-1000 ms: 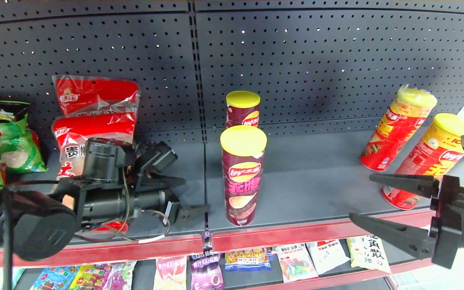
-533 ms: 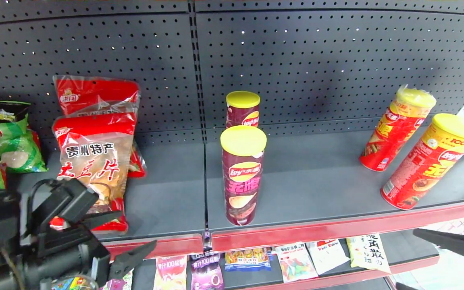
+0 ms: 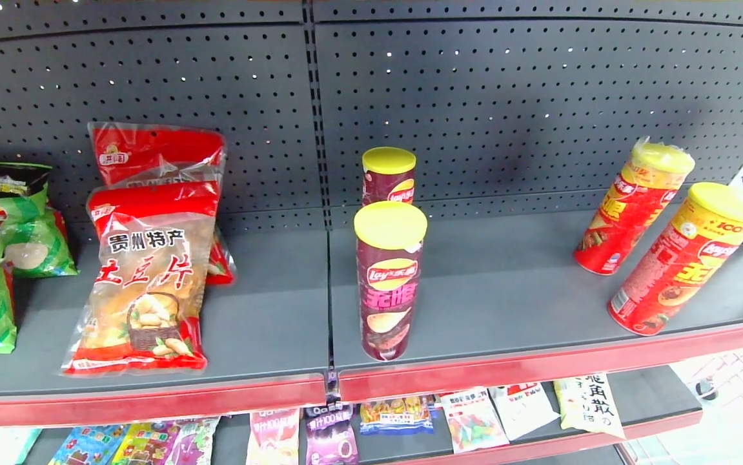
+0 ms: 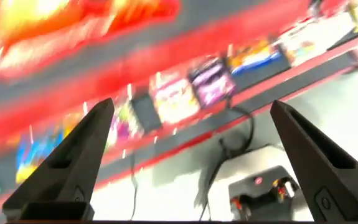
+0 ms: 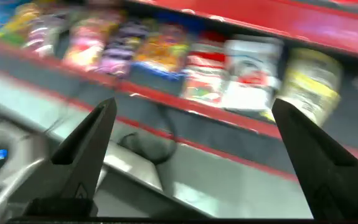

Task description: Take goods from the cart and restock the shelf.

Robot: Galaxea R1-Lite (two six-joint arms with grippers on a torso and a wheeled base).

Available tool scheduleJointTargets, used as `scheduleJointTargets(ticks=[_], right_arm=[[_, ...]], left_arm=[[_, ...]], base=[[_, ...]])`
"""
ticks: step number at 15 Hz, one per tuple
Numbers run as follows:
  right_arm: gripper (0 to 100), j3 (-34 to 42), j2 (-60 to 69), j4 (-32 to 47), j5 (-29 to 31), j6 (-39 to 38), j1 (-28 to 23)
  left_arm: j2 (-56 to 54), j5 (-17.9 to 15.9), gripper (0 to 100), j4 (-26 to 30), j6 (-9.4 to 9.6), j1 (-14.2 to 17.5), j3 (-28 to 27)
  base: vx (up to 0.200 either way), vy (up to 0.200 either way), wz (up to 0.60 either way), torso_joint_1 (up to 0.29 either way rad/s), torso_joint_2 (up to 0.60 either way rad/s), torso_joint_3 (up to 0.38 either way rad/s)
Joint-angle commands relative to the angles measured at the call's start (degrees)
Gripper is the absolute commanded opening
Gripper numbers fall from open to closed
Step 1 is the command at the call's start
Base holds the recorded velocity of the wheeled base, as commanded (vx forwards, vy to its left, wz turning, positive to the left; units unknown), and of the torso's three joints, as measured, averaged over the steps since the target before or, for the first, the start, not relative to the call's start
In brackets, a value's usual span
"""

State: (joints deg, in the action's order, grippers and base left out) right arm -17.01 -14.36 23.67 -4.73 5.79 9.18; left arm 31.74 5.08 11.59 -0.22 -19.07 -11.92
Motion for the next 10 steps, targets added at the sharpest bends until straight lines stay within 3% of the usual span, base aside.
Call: scheduleJointTargets(ticks=[1, 2, 3, 4, 6, 7, 8, 10], right_arm=[[100, -0.7, 6.5, 0.5, 2.9, 0.0, -4.1], [100, 0.1, 7.1, 0.5, 4.6, 0.0, -4.9], [100, 1.2, 7.5, 0.5, 6.3, 0.0, -5.5], [100, 2.6, 9.3, 0.6, 8.1, 0.0, -6.4], [100, 3.9, 10.5, 0.5, 8.1, 0.0, -7.3], [100, 4.3, 10.8, 0.2, 7.4, -1.4, -7.4], [100, 4.5, 12.7, -0.1, 6.1, -2.3, -8.3], [100, 5.1, 14.3, -0.9, 5.2, -1.6, -9.1]], left_arm=[[-18.6, 3.7, 100, 11.1, -2.77, 10.3, -2.7], [-20.0, 3.6, 100, 11.3, -2.86, 14.9, -2.1], [-20.7, 3.4, 100, 11.3, -3.47, 17.3, -1.7], [-22.4, 3.1, 100, 11.1, -5.23, 17.8, -0.6], [-25.9, 1.1, 100, 10.8, -5.32, 16.9, -0.2], [-27.3, -5.7, 100, 8.1, -4.53, 15.7, 0.9], [-27.3, -5.9, 100, 2.5, -4.44, 15.7, 3.0], [-27.3, -6.3, 100, -9.5, -2.24, 15.7, 10.3]], base=[[0.000, 0.000, 0.00, 0.000, 0.00, 0.000], [0.000, 0.000, 0.00, 0.000, 0.00, 0.000], [0.000, 0.000, 0.00, 0.000, 0.00, 0.000], [0.000, 0.000, 0.00, 0.000, 0.00, 0.000], [0.000, 0.000, 0.00, 0.000, 0.00, 0.000], [0.000, 0.000, 0.00, 0.000, 0.00, 0.000], [0.000, 0.000, 0.00, 0.000, 0.00, 0.000], [0.000, 0.000, 0.00, 0.000, 0.00, 0.000]])
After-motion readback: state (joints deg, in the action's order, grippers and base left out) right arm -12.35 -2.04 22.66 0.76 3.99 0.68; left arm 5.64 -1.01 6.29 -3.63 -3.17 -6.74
